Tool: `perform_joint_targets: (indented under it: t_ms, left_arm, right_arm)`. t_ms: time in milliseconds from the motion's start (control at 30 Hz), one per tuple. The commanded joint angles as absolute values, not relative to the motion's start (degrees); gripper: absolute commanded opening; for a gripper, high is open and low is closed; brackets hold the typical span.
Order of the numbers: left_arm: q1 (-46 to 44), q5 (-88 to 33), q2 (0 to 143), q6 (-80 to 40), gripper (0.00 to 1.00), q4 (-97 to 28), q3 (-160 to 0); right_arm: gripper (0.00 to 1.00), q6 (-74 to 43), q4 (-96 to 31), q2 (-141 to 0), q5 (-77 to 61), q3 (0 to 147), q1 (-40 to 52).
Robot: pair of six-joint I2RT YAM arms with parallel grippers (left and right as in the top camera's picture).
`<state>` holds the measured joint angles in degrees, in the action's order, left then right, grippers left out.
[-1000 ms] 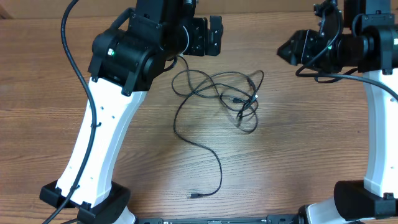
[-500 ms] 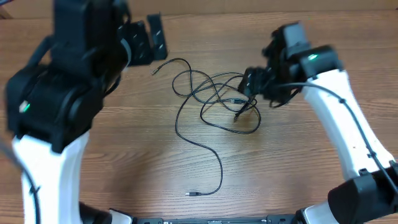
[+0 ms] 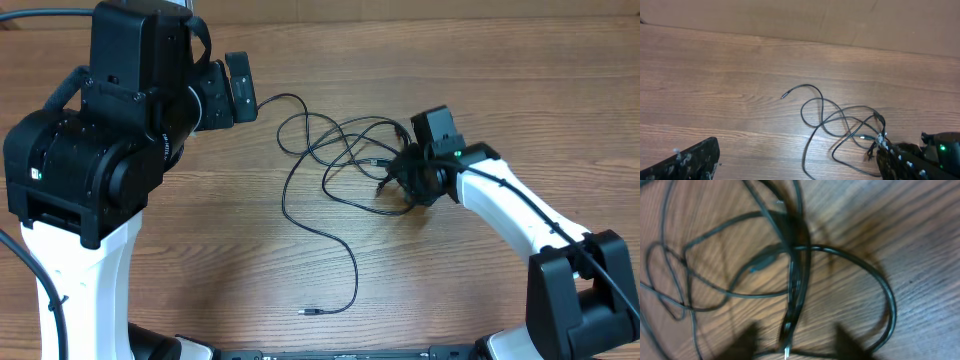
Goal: Untangle cables
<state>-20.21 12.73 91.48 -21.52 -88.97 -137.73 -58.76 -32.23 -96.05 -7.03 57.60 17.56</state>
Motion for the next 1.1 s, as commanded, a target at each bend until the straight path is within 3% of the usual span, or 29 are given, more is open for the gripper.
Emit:
perform_joint_targets:
  t_ms: [0, 133, 333, 733, 967, 1067]
  left_arm:
    - [-20.2, 14.2, 91.2, -22.3, 1.0, -89.8, -137.8]
    - [-20.2, 14.4, 91.2, -22.3, 1.0, -91.3, -137.8]
    - [-20.2, 15.3, 91.2, -22.3, 1.0, -92.5, -137.8]
    - [-20.2, 14.5, 93.0, -21.7, 1.0, -92.5, -137.8]
    - [-20.3, -13.6, 99.2, -0.6, 1.0, -90.7, -137.8]
    - [-20.3, -16.0, 102.5, 0.3, 1.0, -91.0, -137.8]
  right_arm:
    - [0.04, -63.2, -27.9, -95.5, -6.0, 54.1, 17.3]
    - [0.04, -62.3, -25.9, -95.6, -6.4, 53.2, 17.4]
    - [0.04, -51.5, -26.9, -90.0, -15.4, 60.3, 17.4]
    - [0.04, -25.8, -49.8, -73.5, -16.8, 100.4, 18.7]
    - [0.04, -6.8, -58.9, -72.5, -16.6, 107.6, 18.6]
    - [0.04, -5.6, -56.8, -72.4, -15.3, 112.4, 18.6]
